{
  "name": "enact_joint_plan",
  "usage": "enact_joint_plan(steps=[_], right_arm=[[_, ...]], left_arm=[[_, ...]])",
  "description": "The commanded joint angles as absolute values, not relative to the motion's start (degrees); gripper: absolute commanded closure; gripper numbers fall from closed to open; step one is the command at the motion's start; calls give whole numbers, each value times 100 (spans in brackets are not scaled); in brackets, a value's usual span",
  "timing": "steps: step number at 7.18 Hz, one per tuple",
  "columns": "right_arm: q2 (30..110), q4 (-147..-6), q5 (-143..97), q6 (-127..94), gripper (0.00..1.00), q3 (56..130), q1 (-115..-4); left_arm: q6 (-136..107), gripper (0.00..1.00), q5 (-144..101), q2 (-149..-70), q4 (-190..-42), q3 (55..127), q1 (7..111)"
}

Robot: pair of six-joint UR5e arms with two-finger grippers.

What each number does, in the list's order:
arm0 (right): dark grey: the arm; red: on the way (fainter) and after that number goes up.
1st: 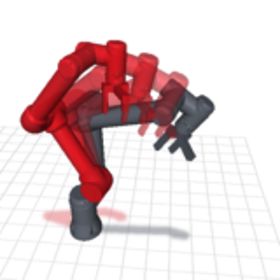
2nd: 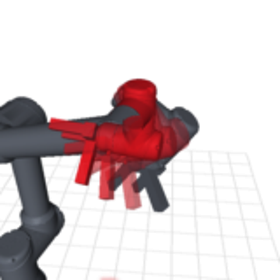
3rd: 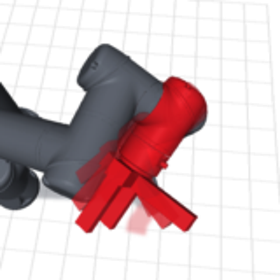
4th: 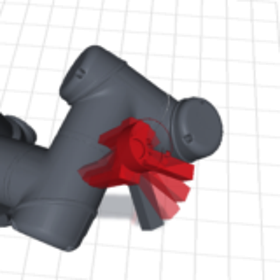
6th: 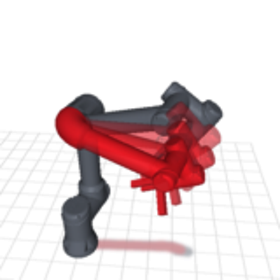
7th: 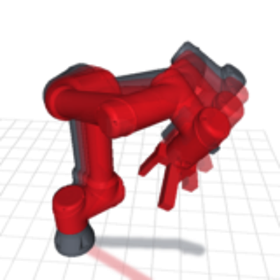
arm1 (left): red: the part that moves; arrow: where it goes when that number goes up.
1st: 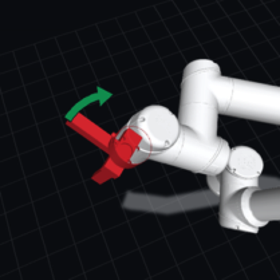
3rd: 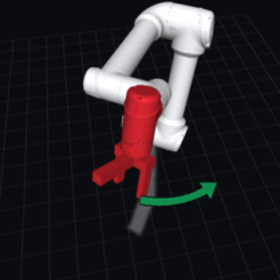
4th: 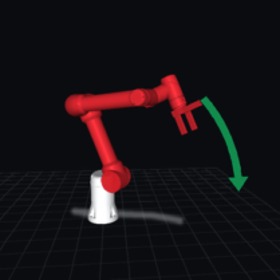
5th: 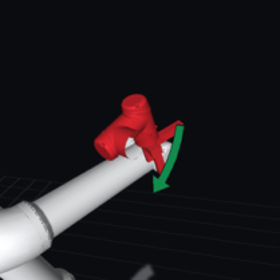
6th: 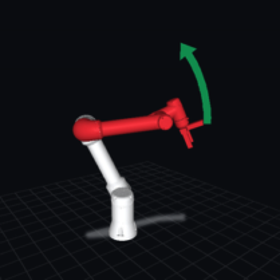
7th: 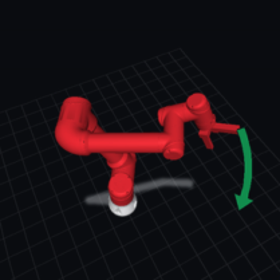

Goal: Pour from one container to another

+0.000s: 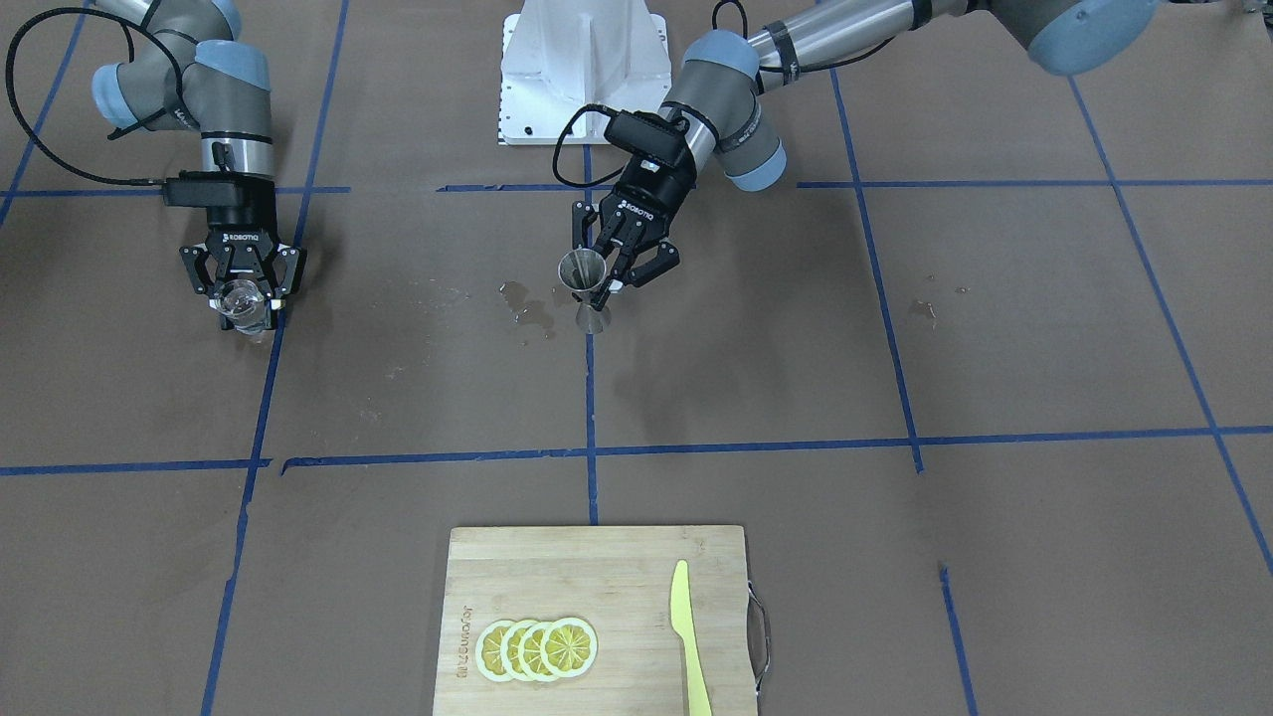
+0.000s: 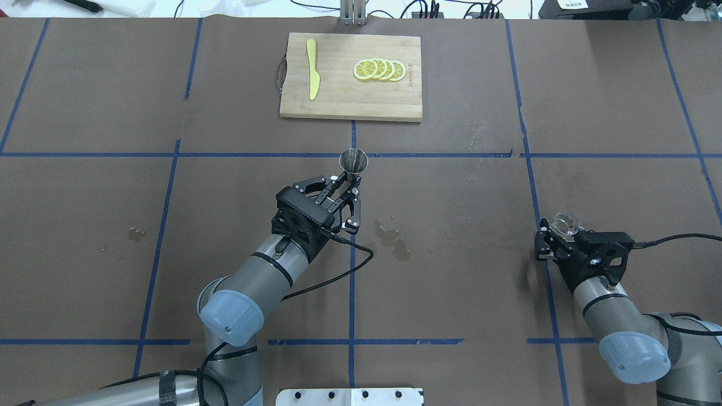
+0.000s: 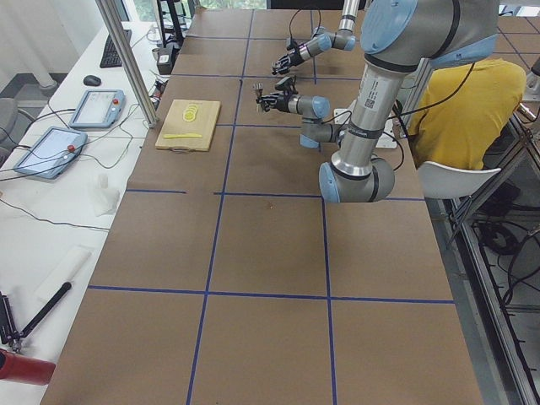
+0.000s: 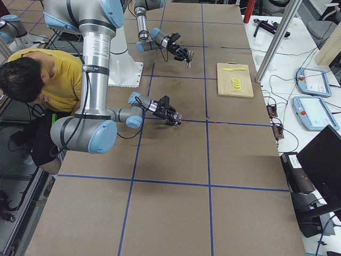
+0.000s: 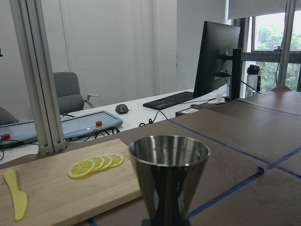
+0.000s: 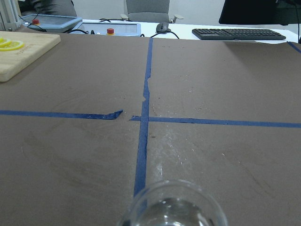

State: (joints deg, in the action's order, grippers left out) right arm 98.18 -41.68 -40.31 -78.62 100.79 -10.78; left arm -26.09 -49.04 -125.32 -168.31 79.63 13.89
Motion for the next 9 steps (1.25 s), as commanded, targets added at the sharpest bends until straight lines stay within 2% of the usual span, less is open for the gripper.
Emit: enact_joint_plan(steps=[1,4,5,7,9], right_arm=[[9817,-4201,-4043,-7544,85,10649,-1107],[9399,-4350,-4244,-6683,86,11020,-1370],[9161,-4925,-4289,-6645,86,11239,-1388],[8125,-6619,-4289,-6653,85,11713,-1398],[7535,-7554,-4280,-6645,86,11944,-1371]], left_arm=[[-2602,100,-4904,-12524,-16831,7963,1389],[-2558,100,-5114,-12524,-16779,7989,1380],[-2566,100,-5211,-12559,-16657,7989,1371],[-2566,100,-5291,-12533,-16629,7963,1345],[-2584,100,-5282,-12560,-16638,7884,1284]])
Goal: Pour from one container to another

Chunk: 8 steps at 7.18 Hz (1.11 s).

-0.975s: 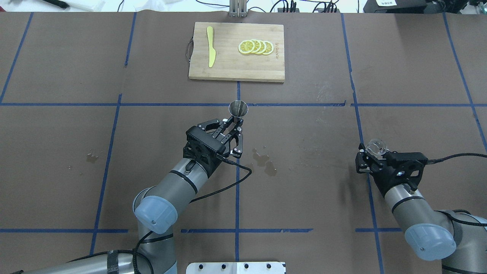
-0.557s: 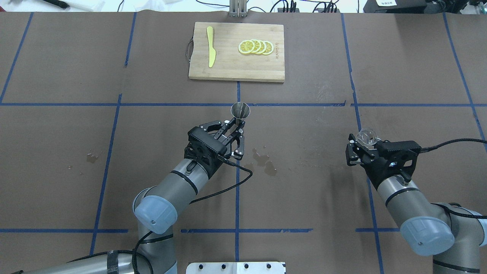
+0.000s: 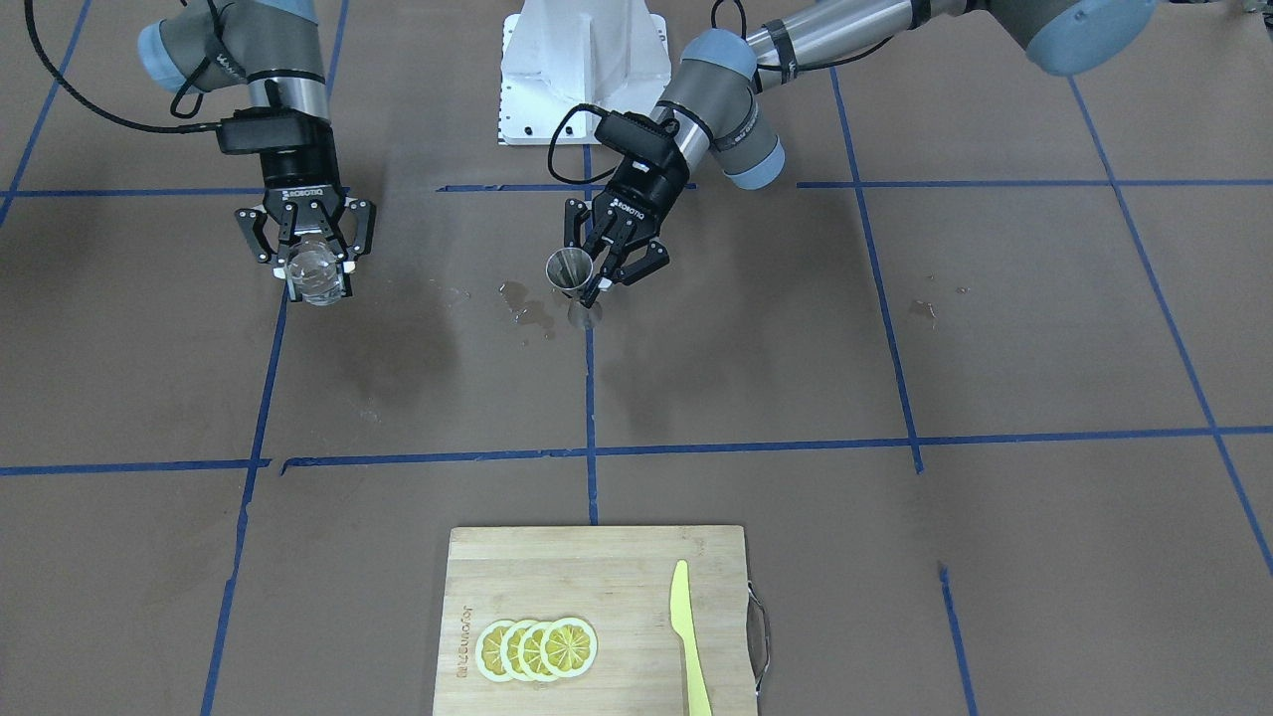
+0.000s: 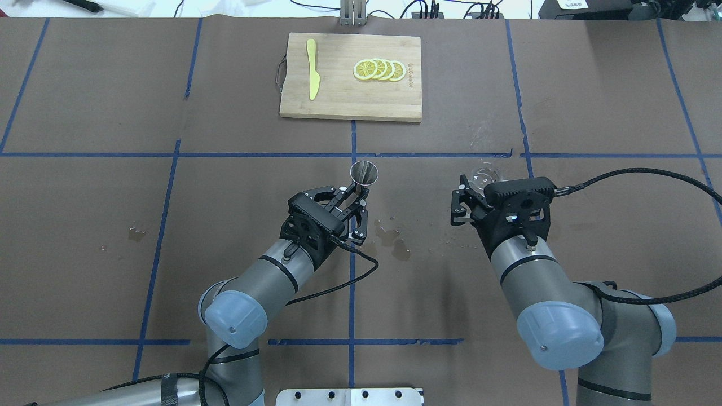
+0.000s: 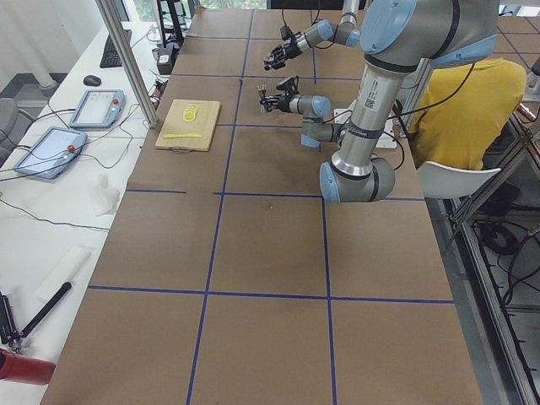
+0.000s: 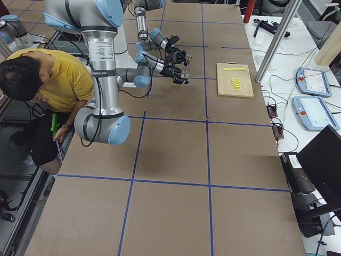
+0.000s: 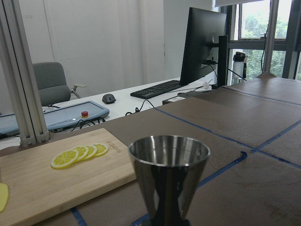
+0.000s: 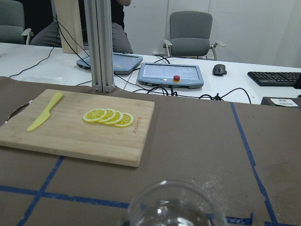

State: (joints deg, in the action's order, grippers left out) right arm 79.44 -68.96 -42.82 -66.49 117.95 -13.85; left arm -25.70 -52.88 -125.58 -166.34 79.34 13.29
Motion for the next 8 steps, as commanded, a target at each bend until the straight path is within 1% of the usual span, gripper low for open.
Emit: enact_joint_plan(steps=[1,3,6,8], right_arm=[[7167,-8072,-4289,-6636,86,12023,-1371],[6481,-9014,-4315,-6348,86,12085,-1354],[6276,-9192,-4324,-5758,86,12059,-1319],[6039,-9578,-4447,-5634,86,12024,-1301]], left_arm=[[-2584,100,-5282,-12551,-16664,7823,1275],[-2593,100,-5247,-12542,-16725,7805,1266],[-2593,100,-5264,-12559,-16734,7813,1266],[-2584,100,-5282,-12568,-16734,7822,1257]])
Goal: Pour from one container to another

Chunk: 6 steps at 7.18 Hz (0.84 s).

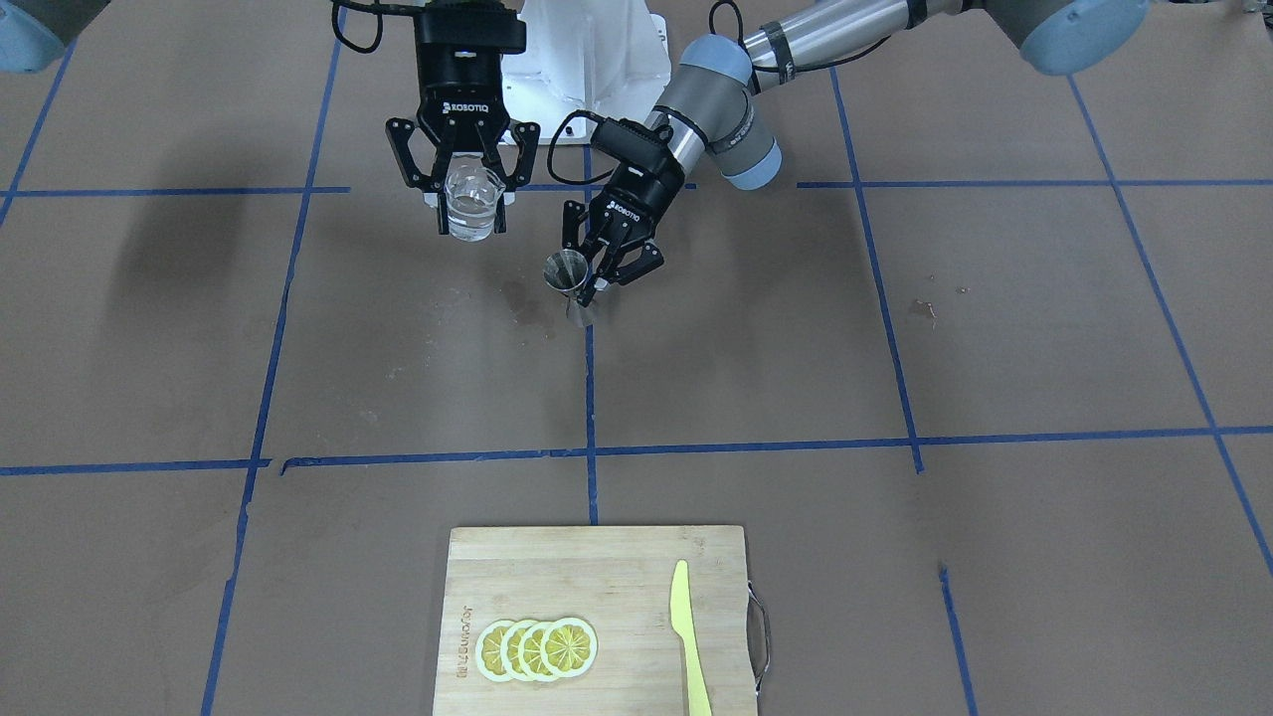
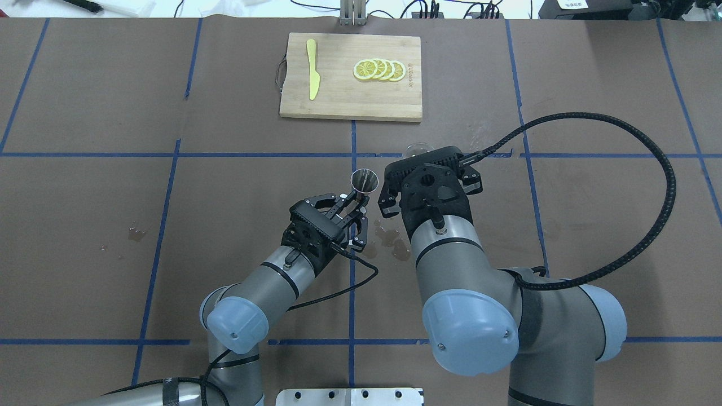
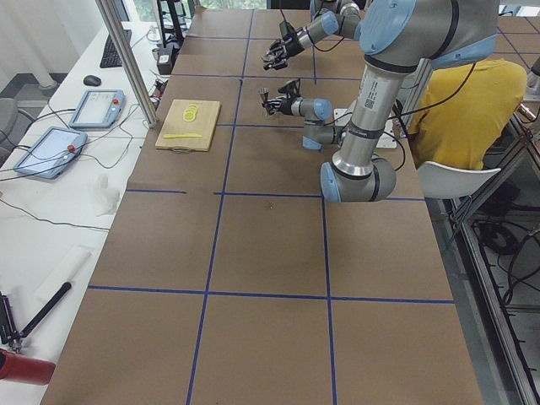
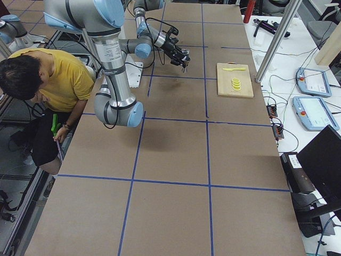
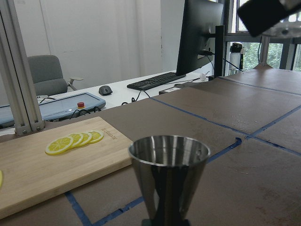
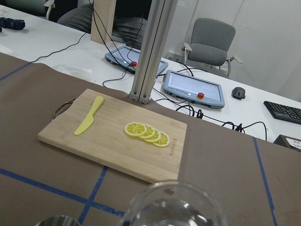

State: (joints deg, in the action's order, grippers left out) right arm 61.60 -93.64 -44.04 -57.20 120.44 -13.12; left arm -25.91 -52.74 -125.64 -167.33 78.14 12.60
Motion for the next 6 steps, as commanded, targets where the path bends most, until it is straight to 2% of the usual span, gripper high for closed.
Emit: enact_joint_plan(steps=[1,6], right_arm=[[5986,-9615,-4447,-5442,86,11997,-1301],[5546,-9633,-4456,-5028,86,11584,-1423]], left_arm=[[-2558,100,-5282,-12560,-16726,7805,1257],[-2479,100,-5572,-12568,-16699,7866,1257]])
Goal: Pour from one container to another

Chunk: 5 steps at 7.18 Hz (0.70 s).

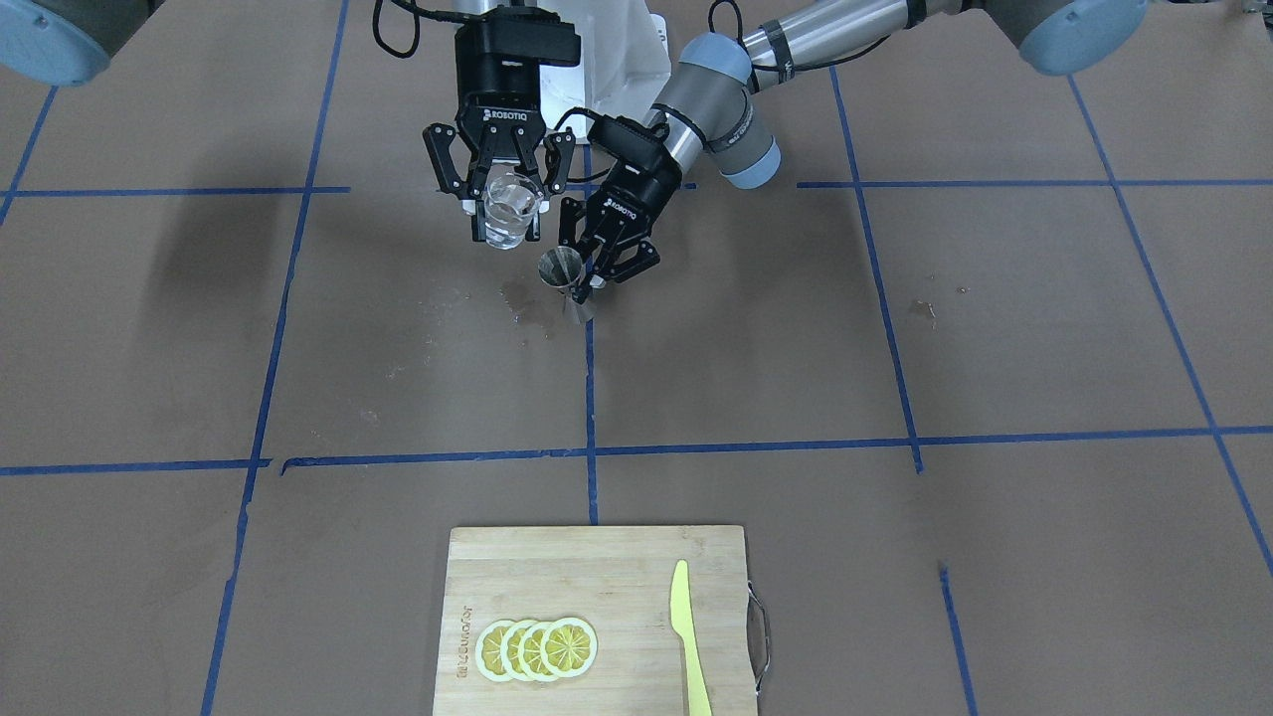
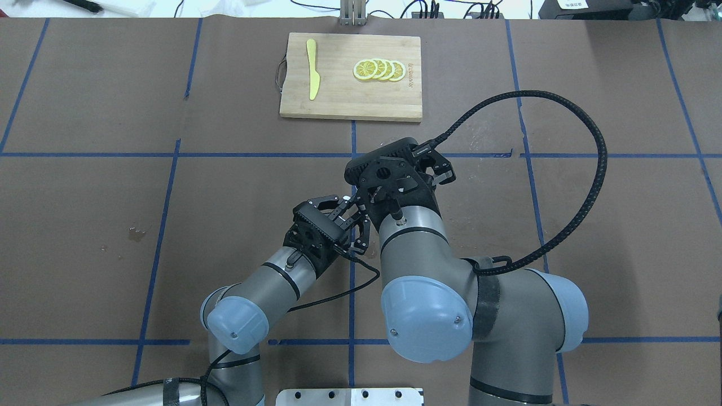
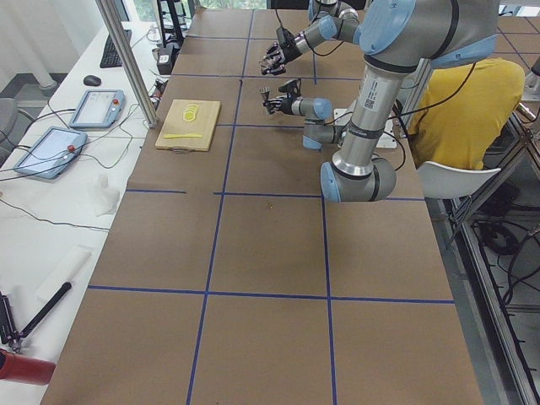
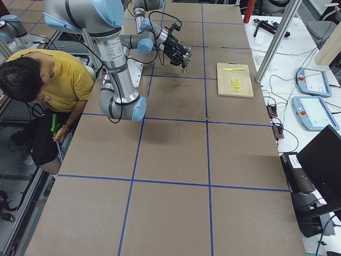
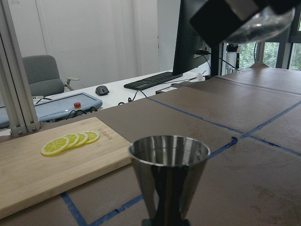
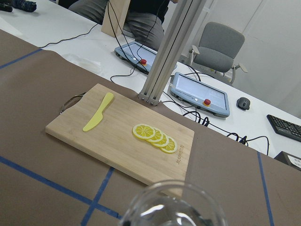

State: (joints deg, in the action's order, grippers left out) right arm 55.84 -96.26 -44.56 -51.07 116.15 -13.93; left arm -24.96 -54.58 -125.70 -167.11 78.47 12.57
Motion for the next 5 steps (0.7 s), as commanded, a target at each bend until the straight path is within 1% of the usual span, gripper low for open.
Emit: enact_joint_plan(steps=[1,5], right_arm=[[5546,-9633,-4508,-4853,86,11575,-1433],[5370,-10081,-4553,-4484,86,11549,-1433]], left_arm=[[-2479,100,-5537,-12568,-16699,7858,1257],[-2452,100,-5520,-12568,-16682,7857,1257]])
